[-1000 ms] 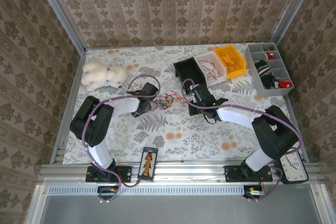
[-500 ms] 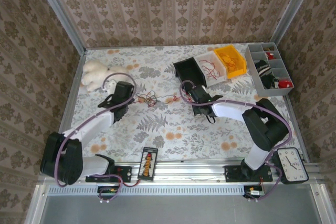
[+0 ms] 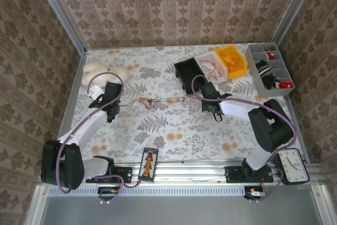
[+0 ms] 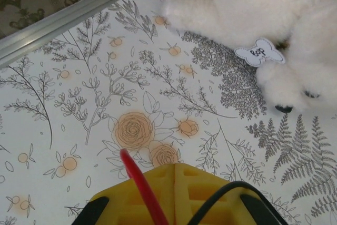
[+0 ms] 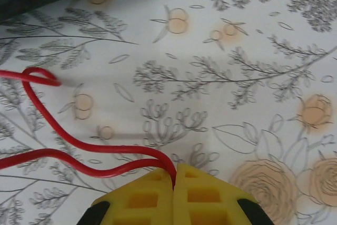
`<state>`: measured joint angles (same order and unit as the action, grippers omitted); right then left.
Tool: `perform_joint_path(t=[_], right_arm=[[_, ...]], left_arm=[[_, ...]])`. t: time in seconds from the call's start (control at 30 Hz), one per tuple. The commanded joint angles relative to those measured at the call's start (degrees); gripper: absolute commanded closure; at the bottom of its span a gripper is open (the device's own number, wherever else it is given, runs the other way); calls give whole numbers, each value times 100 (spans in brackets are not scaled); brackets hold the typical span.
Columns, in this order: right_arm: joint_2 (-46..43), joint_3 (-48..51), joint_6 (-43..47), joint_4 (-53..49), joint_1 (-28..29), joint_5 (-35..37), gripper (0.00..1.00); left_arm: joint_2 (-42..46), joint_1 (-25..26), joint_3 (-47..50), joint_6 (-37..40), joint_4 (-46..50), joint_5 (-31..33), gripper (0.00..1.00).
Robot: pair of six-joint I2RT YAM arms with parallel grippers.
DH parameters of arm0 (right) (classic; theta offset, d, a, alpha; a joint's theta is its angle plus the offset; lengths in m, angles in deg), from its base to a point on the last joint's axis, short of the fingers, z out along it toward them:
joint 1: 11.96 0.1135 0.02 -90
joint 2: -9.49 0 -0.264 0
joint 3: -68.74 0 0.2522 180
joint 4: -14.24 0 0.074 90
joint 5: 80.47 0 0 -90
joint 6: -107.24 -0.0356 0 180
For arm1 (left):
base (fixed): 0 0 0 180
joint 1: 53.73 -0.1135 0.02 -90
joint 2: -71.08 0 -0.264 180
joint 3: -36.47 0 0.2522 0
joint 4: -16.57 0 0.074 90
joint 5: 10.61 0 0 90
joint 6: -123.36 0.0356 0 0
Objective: Untangle the cables
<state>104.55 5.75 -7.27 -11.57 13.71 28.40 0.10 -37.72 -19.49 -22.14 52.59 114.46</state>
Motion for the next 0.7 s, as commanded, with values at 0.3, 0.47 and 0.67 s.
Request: perform_joint_path(t=[0.3, 0.47, 0.67], right_arm=[[-784, 510, -211, 312, -97, -22, 100], [-1307, 690, -287, 76, -130, 653, 100], [-1816, 902, -546, -172, -275, 1069, 100]], left_arm=[[-1743, 1226, -650, -186, -631, -819, 100], [-2113, 1200, -627, -726, -672, -1031, 100], [-2271, 1096, -704, -1020, -290, -905, 100]])
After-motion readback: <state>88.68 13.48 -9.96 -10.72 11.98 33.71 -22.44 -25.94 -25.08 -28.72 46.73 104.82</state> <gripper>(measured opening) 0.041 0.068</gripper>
